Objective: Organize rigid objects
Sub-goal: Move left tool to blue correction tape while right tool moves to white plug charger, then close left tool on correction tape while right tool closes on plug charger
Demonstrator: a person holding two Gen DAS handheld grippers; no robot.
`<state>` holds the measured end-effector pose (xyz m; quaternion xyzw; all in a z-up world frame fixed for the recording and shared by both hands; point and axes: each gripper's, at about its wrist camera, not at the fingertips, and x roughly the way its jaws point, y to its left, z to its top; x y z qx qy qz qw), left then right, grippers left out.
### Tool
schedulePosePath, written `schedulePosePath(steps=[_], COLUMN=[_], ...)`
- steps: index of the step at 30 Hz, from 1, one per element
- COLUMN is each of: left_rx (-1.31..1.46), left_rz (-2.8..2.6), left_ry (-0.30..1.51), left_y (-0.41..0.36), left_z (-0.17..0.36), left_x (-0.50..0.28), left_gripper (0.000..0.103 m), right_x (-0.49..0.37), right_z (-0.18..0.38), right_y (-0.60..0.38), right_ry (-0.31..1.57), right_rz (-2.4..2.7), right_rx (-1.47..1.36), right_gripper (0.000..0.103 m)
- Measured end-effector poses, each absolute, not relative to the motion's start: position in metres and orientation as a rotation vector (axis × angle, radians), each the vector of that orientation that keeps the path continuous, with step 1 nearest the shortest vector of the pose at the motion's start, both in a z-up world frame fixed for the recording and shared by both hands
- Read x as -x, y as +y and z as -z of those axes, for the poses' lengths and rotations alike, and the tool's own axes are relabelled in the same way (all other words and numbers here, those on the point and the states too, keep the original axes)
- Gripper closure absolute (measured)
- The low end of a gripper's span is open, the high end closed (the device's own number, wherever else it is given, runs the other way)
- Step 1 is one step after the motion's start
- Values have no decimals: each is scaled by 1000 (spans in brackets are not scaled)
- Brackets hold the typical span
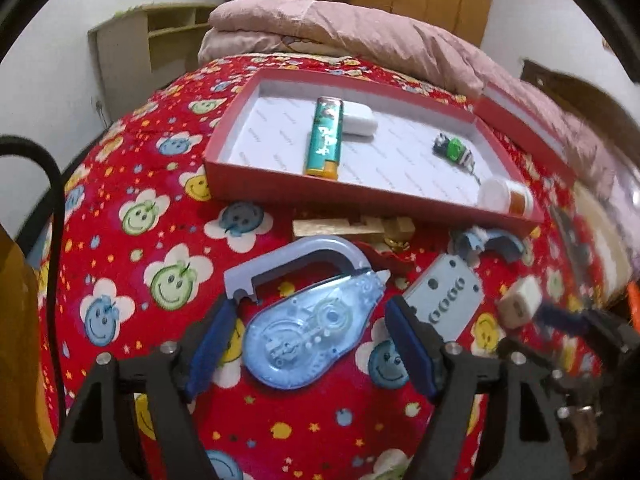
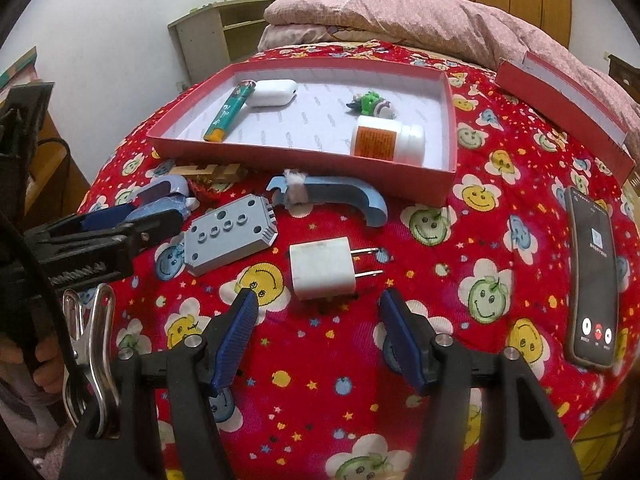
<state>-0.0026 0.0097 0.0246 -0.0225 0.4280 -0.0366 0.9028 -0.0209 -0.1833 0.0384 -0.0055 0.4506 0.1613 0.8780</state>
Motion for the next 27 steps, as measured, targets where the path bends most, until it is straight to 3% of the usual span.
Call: schedulePosePath(steps=[5, 8, 24, 27], left_rx=[-40, -55, -100, -98], left_rz=[72, 88, 138, 144], left_ry=[859, 854, 841, 839], left_y=[-1, -1, -2, -2], left_z=[-20, -21, -17, -18], left_x=[6, 9, 32, 33], left_gripper=[26, 40, 39, 40], right_x=[20, 19, 16, 16], right_z=[-38, -38, -35, -35], right_y=[-184, -182, -181, -183], right_ry=[934, 928, 866, 862], right_rz=[-336, -331, -296, -265], right_rx=[15, 18, -5, -8], right_gripper=[38, 38, 38, 51])
